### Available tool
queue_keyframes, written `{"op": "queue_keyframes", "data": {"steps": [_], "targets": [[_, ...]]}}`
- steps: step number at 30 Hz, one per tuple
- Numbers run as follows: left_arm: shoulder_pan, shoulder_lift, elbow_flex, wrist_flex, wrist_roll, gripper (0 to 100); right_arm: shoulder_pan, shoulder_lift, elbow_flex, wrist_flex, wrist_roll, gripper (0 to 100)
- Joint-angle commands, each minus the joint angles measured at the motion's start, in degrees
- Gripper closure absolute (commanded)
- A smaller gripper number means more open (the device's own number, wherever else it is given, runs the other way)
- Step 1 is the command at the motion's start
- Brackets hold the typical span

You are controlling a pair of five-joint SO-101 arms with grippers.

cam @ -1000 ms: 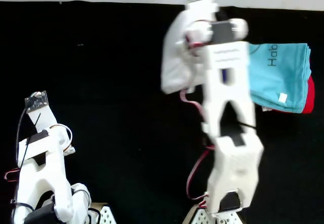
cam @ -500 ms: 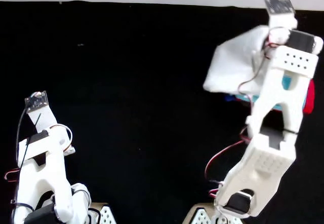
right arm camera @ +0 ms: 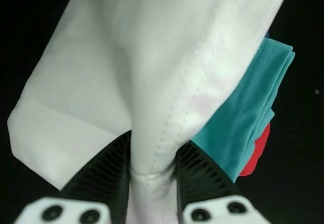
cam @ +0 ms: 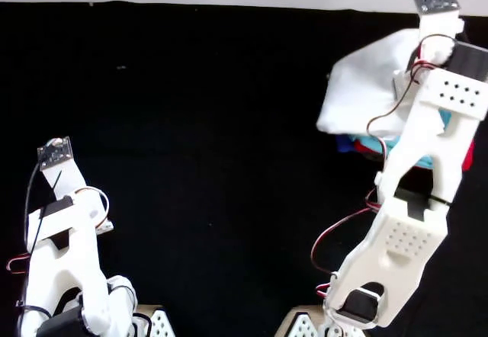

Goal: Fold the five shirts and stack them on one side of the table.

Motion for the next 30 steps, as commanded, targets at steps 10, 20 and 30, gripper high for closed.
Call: {"op": "queue_keyframes", "data": {"steps": [10,20,30], "targets": [[0.7,0.6,0.0,-1.9,-0.4,99,10.7,6.6,-3.6,-8.2,12.7,99.2],[0.7,0.6,0.0,-1.9,-0.4,99,11.5,10.9,-6.0,-9.4,12.3,85.4],[0.7,0.6,0.0,-2.0,-0.4,99,8.2,8.4,-22.2,-9.7,-4.0,76.5]]}}
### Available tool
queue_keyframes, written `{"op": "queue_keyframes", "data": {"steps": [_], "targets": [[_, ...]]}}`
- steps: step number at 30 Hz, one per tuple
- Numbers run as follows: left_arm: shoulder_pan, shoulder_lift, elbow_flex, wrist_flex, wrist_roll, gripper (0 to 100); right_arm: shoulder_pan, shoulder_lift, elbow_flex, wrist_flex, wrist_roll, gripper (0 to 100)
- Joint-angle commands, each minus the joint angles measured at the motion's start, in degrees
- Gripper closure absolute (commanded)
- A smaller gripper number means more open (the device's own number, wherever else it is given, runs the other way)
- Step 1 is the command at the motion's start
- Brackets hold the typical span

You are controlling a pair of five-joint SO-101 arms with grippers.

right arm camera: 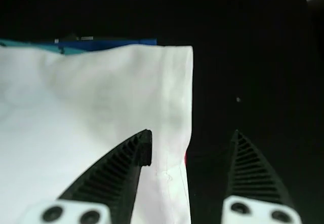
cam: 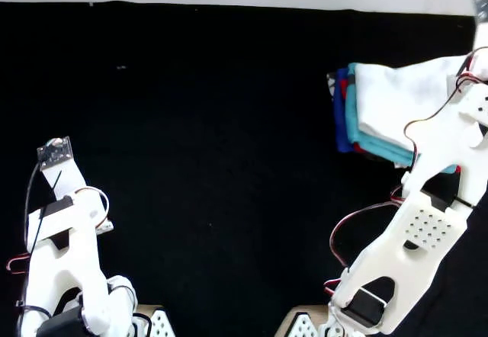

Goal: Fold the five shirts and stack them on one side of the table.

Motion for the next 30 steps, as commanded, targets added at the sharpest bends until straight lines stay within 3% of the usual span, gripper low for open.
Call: {"op": "queue_keyframes", "data": {"steps": [1,3,6,8,15,26,30], "targets": [[0.7,0.6,0.0,-1.9,-0.4,99,-2.9,-3.1,-5.0,-0.5,-3.0,76.9],[0.7,0.6,0.0,-1.9,-0.4,99,-3.6,-2.0,-4.4,-0.4,-3.0,82.2],[0.7,0.6,0.0,-1.9,-0.4,99,-3.8,1.5,-3.0,-2.0,-2.9,99.8],[0.7,0.6,0.0,-1.9,-0.4,99,-3.9,5.0,-2.9,-5.2,-3.0,95.8],[0.7,0.6,0.0,-1.9,-0.4,99,-0.5,18.6,-3.2,-20.7,-3.2,96.3],[0.7,0.6,0.0,-1.9,-0.4,99,-1.2,18.9,-9.0,-15.0,-3.4,96.3],[0.7,0.6,0.0,-1.9,-0.4,99,-2.2,13.9,-18.3,-9.9,-9.8,90.8]]}}
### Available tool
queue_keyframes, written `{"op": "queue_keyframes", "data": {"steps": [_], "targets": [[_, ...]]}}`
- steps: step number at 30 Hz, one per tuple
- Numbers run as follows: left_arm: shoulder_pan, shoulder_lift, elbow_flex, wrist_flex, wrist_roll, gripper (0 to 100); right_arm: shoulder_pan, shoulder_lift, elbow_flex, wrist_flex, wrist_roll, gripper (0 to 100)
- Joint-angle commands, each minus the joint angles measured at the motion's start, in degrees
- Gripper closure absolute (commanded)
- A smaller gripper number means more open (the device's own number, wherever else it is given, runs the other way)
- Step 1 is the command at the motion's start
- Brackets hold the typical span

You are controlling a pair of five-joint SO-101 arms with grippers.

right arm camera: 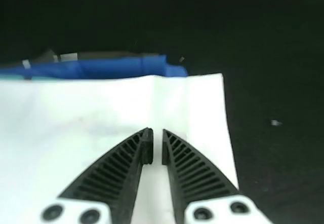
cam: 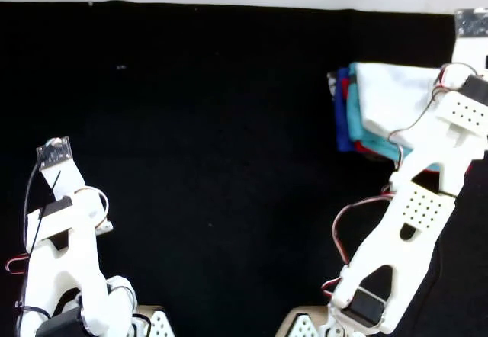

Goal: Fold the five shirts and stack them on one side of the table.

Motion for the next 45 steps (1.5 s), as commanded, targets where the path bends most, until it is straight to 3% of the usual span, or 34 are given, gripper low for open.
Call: {"op": "queue_keyframes", "data": {"steps": [1,4,6,8,12,18,29,39,45], "targets": [[0.7,0.6,0.0,-1.9,-0.4,99,-1.5,-8.7,-9.4,4.6,-5.5,86.8],[0.7,0.6,0.0,-1.9,-0.4,99,-2.4,-13.5,-11.8,8.6,-7.3,76.7],[0.7,0.6,0.0,-1.9,-0.4,99,-4.0,-16.2,-11.7,11.2,-7.3,77.2],[0.7,0.6,0.0,-1.9,-0.4,99,-6.1,-18.6,-11.7,15.6,-7.3,81.7],[0.7,0.6,0.0,-1.9,-0.4,99,-10.8,-21.6,-11.7,23.3,-4.7,99.7],[0.7,0.6,0.0,-1.8,-0.4,99,-11.5,-22.8,-8.7,23.6,-5.3,99.3],[0.7,0.6,0.0,-1.8,-0.4,99,-17.5,-46.0,46.5,19.7,-5.5,99.2],[0.7,0.6,0.0,-1.8,-0.4,99,-17.7,-47.6,73.6,1.6,-5.5,99.2],[0.7,0.6,0.0,-1.8,-0.4,99,-18.7,-48.2,77.6,-0.8,-5.5,99.2]]}}
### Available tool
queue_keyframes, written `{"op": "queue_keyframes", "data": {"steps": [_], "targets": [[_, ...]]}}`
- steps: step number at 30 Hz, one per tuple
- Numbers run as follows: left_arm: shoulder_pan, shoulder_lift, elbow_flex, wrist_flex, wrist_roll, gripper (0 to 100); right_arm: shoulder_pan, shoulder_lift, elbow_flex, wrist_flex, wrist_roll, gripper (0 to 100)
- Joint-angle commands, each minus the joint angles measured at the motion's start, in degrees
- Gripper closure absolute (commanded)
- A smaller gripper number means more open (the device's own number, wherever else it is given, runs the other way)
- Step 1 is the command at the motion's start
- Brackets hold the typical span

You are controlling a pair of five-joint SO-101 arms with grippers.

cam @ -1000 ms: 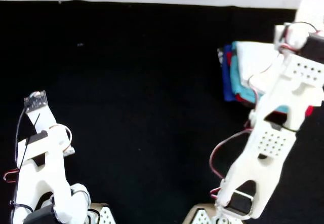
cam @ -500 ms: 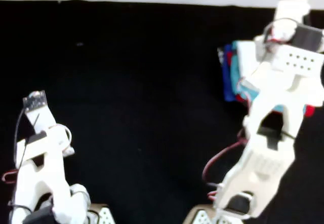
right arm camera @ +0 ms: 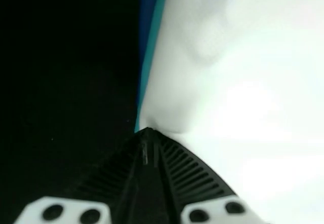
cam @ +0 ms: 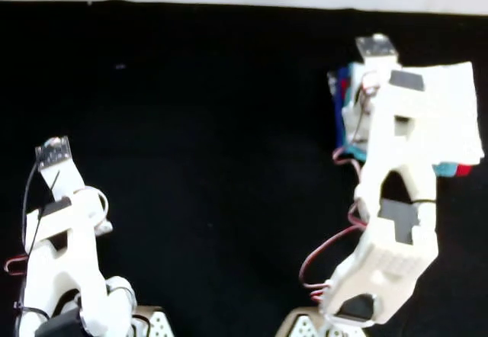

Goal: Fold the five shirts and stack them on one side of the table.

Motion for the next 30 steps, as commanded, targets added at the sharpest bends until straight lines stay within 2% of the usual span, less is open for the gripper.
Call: {"op": "queue_keyframes", "data": {"steps": [1,7,11,14,18,21,26,30], "targets": [[0.7,0.6,0.0,-1.8,-0.4,99,-0.4,-4.0,-1.4,-1.1,-0.4,99.2],[0.7,0.6,0.0,-1.8,-0.4,99,-1.2,-16.4,-10.1,7.2,-0.4,99.2],[0.7,0.6,0.0,-1.8,-0.4,99,-4.4,-27.3,-10.9,14.9,-0.4,99.2],[0.7,0.6,0.0,-1.7,-0.4,99,-6.5,-33.7,-5.4,16.9,-0.9,99.2],[0.3,0.0,-0.6,-0.5,-0.4,99,-7.5,-41.6,5.6,15.8,-8.3,99.2],[0.7,-3.9,-2.9,8.1,-0.7,99,-8.8,-47.5,15.3,14.3,-11.4,99.2],[0.7,-22.6,-8.6,24.6,-0.8,99,-10.6,-57.0,31.3,10.9,-14.9,99.2],[0.9,-40.1,-5.6,29.2,-0.8,99,-10.4,-65.3,43.1,9.4,-15.8,99.0]]}}
